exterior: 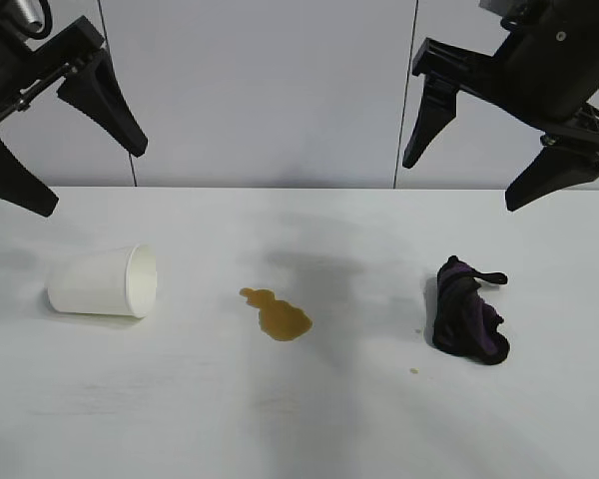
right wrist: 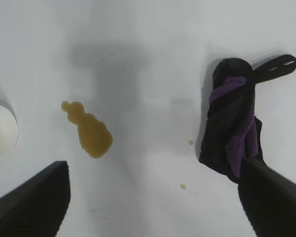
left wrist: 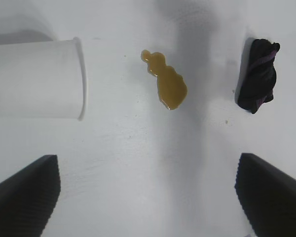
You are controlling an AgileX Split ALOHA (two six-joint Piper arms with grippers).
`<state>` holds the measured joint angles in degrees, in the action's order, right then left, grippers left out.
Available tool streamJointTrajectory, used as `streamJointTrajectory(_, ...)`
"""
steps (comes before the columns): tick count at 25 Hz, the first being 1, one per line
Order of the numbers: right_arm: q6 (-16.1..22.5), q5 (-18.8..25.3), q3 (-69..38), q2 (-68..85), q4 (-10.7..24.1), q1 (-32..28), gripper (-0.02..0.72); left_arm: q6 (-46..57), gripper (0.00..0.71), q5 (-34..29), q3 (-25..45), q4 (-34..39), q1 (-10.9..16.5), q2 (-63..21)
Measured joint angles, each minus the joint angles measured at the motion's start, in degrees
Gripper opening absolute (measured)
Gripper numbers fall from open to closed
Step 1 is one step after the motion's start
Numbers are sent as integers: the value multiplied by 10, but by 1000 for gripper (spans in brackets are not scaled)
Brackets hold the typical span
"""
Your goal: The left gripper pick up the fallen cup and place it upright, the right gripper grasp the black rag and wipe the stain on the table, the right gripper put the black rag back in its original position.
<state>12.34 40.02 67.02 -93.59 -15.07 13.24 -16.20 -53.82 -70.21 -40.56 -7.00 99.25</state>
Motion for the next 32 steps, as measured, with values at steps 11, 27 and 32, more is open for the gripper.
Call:
streamJointTrajectory(11, 0, -2, 0, 0, -1, 0, 641, 0, 693, 0, 0, 0, 0, 0)
streamJointTrajectory(27, -15, -2, 0, 0, -1, 0, 641, 0, 693, 0, 0, 0, 0, 0)
streamJointTrajectory(32, -15, -2, 0, 0, -1, 0, 641, -43, 693, -26, 0, 0, 0, 0)
